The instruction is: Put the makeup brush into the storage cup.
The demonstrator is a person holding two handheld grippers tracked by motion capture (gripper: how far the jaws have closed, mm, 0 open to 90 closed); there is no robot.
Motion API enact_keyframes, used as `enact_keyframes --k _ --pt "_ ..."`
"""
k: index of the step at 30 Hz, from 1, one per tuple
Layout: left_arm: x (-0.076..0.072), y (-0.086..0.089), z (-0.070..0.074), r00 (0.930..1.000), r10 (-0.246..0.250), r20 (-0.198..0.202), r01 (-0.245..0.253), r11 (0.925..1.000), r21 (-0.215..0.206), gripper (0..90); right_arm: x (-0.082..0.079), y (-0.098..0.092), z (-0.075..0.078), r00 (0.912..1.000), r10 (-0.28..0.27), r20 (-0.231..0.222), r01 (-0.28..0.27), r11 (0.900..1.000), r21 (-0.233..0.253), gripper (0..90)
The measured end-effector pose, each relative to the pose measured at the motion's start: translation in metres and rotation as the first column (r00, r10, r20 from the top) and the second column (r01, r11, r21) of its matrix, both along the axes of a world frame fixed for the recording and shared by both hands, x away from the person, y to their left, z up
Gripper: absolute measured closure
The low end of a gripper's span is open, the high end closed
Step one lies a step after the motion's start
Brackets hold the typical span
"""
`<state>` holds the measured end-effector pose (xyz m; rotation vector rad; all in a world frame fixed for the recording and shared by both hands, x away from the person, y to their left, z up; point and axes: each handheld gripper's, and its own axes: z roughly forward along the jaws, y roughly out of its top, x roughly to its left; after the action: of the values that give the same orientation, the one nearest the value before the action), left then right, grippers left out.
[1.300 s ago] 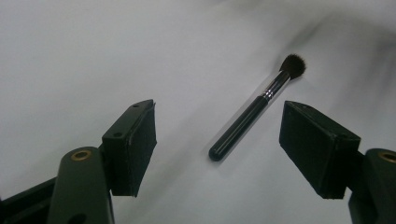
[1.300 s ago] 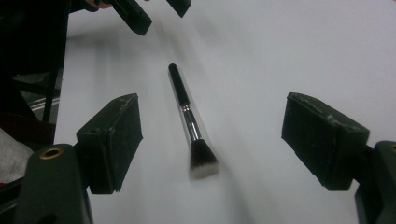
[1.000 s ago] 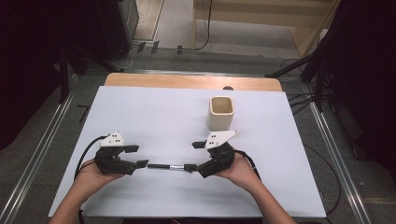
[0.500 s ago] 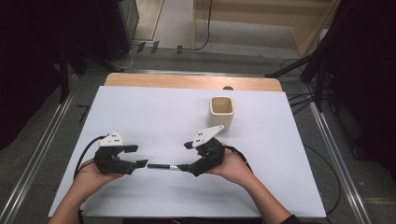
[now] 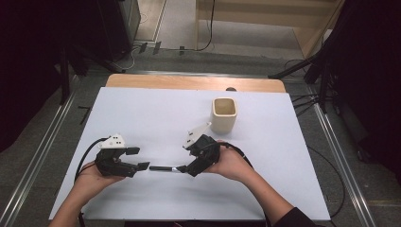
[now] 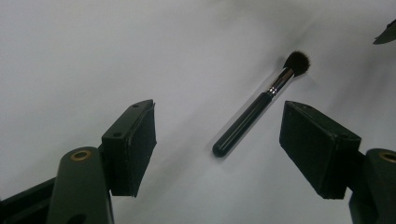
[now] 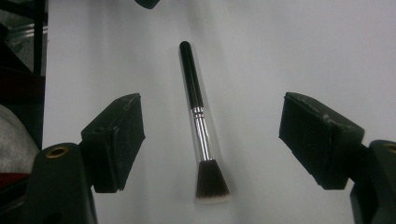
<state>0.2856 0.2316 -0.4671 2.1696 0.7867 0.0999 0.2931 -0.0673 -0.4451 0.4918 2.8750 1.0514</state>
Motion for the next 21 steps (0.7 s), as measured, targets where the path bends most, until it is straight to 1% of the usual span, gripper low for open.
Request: enact_keyframes --k 2,3,4,5,6,7,8,9,10,11,12,14,15,17,18,19,21 --pt "0.000 0.000 0.000 1.0000 0.000 -0.002 0.000 1.0000 0.001 28.0 0.001 0.004 0.000 0.9999 0.015 0.008 -0.014 1.000 -0.028 24.1" --pt "0.000 0.000 0.000 1.0000 0.000 -0.003 0.000 1.0000 0.001 27.9 0.002 0.009 0.000 0.9998 0.022 0.001 -0.022 0.998 -0.059 24.6" --pt "0.000 0.000 0.000 1.0000 0.000 -0.003 0.000 1.0000 0.002 27.9 0.002 0.009 0.000 0.9998 0.022 0.001 -0.022 0.998 -0.059 24.6" --pt "0.000 0.000 0.000 1.0000 0.001 -0.003 -0.001 1.0000 0.001 27.9 0.003 0.011 0.000 0.9995 0.031 0.004 -0.031 0.997 -0.069 24.8" --pt "0.000 0.000 0.000 1.0000 0.002 -0.003 -0.002 1.0000 0.002 27.9 0.003 0.013 0.000 0.9995 0.032 -0.003 -0.032 0.996 -0.087 25.2" --pt "0.000 0.000 0.000 1.0000 0.002 -0.003 -0.002 1.0000 0.003 27.9 0.002 0.015 0.001 0.9997 0.021 -0.012 -0.023 0.994 -0.108 26.0" --pt "0.000 0.000 -0.001 1.0000 0.003 -0.004 -0.003 1.0000 0.003 27.9 0.003 0.018 0.001 0.9993 0.036 -0.012 -0.037 0.991 -0.130 26.8" --pt "0.000 0.000 -0.001 1.0000 0.003 -0.004 -0.003 1.0000 0.003 27.9 0.003 0.018 0.001 0.9993 0.036 -0.012 -0.037 0.991 -0.130 26.8" --pt "0.000 0.000 -0.001 1.0000 0.003 -0.004 -0.002 1.0000 0.005 27.9 0.004 0.020 0.001 0.9988 0.048 -0.009 -0.049 0.989 -0.137 27.2" --pt "0.000 0.000 -0.001 1.0000 0.002 -0.005 -0.002 0.9999 0.014 27.9 0.003 0.021 0.002 0.9991 0.039 -0.016 -0.041 0.986 -0.161 27.5" --pt "0.000 0.000 -0.001 1.0000 0.004 -0.005 -0.004 0.9998 0.020 28.0 0.004 0.022 0.002 0.9988 0.048 -0.010 -0.049 0.985 -0.167 27.9" --pt "0.001 0.000 -0.002 1.0000 0.003 -0.007 -0.003 0.9998 0.021 28.0 0.005 0.026 0.002 0.9986 0.051 -0.014 -0.053 0.978 -0.200 28.5" --pt "0.001 0.000 -0.002 1.0000 0.003 -0.008 -0.003 0.9998 0.019 28.0 0.005 0.026 0.002 0.9986 0.051 -0.014 -0.053 0.978 -0.200 28.5" --pt "0.001 0.000 -0.002 1.0000 0.002 -0.007 -0.002 0.9999 0.015 28.0 0.005 0.027 0.002 0.9984 0.049 -0.027 -0.054 0.974 -0.221 28.8" --pt "0.001 0.000 -0.001 1.0000 0.002 -0.008 -0.002 0.9998 0.018 28.0 0.006 0.028 0.002 0.9978 0.062 -0.026 -0.066 0.973 -0.223 29.1" --pt "0.001 0.000 -0.002 1.0000 0.003 -0.008 -0.003 0.9998 0.018 28.0 0.005 0.029 0.002 0.9979 0.054 -0.036 -0.061 0.971 -0.231 29.3" --pt "0.001 0.000 -0.002 0.9999 0.003 -0.010 -0.003 0.9998 0.022 28.0 0.007 0.030 0.001 0.9972 0.067 -0.035 -0.073 0.965 -0.250 29.8"
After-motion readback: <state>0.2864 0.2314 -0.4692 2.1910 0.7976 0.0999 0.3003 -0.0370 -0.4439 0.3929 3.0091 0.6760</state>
